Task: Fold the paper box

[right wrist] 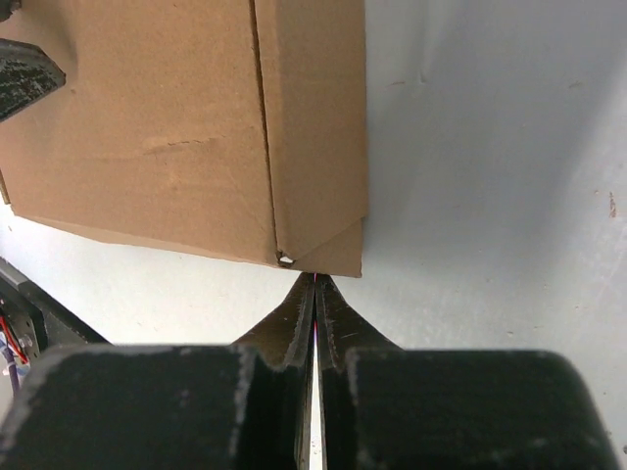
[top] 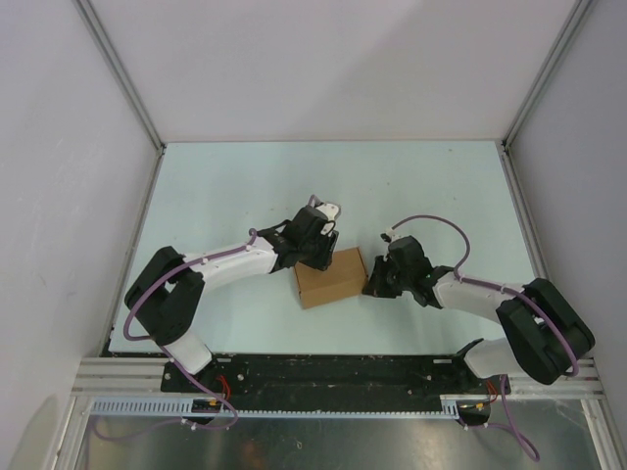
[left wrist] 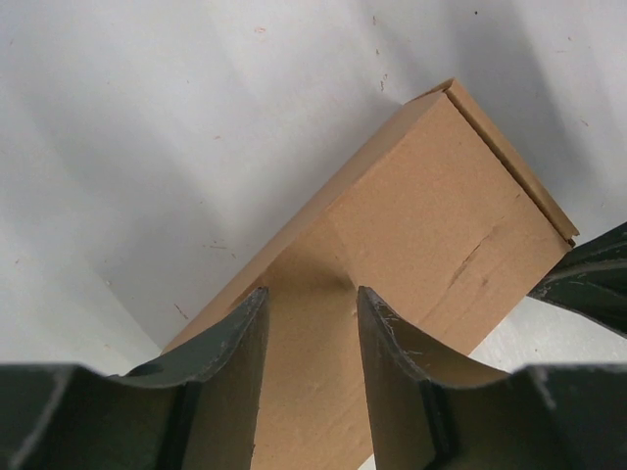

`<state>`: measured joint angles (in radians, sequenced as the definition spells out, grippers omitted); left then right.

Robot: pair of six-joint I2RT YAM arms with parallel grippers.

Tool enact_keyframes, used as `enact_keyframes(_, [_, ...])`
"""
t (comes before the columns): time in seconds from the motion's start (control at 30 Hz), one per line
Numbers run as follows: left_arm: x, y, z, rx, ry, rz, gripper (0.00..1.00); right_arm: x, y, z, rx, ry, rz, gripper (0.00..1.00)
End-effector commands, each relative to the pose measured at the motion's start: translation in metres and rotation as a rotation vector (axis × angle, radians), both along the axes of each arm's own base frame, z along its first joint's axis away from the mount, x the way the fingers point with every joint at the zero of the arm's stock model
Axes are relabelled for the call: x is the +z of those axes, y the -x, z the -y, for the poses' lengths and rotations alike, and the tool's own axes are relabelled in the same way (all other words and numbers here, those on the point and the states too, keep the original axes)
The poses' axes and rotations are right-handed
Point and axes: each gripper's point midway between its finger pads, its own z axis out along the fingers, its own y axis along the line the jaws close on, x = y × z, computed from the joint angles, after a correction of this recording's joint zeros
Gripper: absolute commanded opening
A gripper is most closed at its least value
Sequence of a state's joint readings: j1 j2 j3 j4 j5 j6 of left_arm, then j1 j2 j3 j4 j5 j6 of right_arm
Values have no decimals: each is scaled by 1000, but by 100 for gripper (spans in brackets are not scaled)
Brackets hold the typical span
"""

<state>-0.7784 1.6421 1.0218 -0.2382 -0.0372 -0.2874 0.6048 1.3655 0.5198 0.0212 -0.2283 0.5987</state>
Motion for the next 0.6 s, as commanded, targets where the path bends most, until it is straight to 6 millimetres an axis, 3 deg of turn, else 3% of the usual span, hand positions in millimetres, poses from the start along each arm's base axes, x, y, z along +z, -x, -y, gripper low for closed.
enact_keyframes(0.0, [-17,14,-2,-33,-8,-64,46,13,-21,-8,-16,-43,101,2])
enact_keyframes(0.57, [-23,35,-6,-34,10,-109,45,16,-38,-14,-50,-92,124,1])
